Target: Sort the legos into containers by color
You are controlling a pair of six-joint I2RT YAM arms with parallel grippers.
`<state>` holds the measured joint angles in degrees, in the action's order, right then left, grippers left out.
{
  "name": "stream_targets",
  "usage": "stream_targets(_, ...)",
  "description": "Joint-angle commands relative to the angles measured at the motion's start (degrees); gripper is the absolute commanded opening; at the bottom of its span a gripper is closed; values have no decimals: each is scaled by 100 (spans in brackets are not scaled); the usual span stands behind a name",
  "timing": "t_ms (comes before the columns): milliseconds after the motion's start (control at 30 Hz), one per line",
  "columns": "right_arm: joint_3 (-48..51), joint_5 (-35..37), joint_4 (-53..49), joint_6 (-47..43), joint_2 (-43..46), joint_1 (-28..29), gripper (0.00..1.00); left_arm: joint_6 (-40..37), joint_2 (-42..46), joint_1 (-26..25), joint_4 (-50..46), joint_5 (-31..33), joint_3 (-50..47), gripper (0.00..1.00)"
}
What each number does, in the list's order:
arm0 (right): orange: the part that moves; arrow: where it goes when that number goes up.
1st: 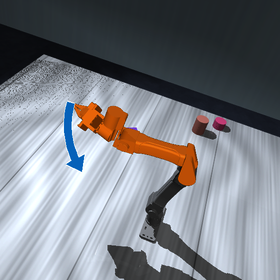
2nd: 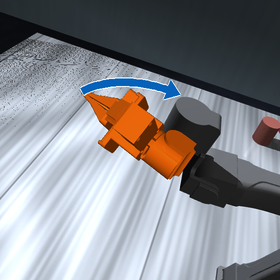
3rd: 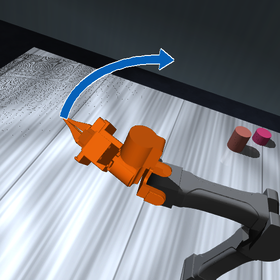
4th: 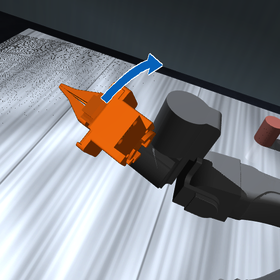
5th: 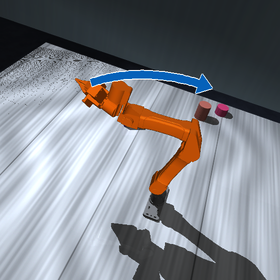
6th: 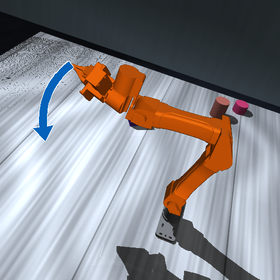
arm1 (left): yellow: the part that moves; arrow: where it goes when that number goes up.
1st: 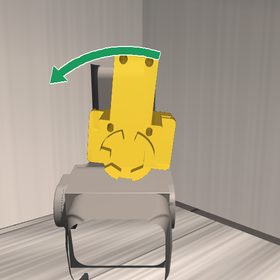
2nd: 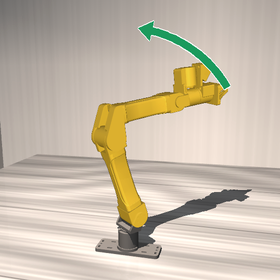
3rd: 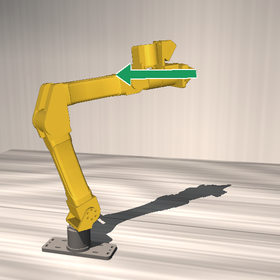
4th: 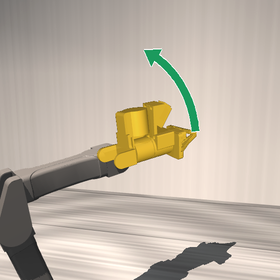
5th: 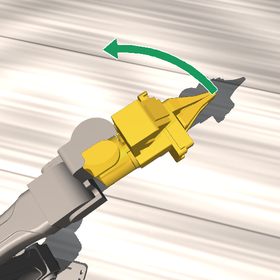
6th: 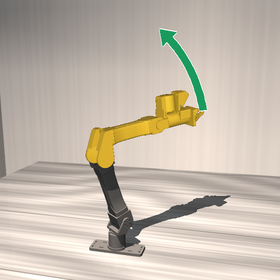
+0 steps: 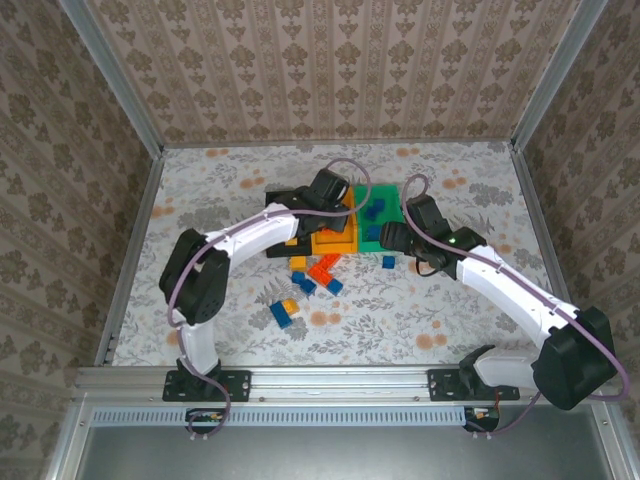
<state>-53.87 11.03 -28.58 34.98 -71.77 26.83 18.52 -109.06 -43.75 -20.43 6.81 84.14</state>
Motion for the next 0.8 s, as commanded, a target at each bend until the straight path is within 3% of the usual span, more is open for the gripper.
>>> stream_targets(0,201,-185,20,105,167,-19,81,-171,-176,14,-219,64,453,36)
stream_targets(200,498,-425,384,7,96,-20,82,-65,-100,-4,-270,-80,733,62)
stream_targets(467,494,-391,670,-136,-486,15,83,290,1446,-156,337,-497,-274,100)
stream_targets(767,184,5,769,-317,-1608,269,78,689,3593,-710,465,227,-2513,100)
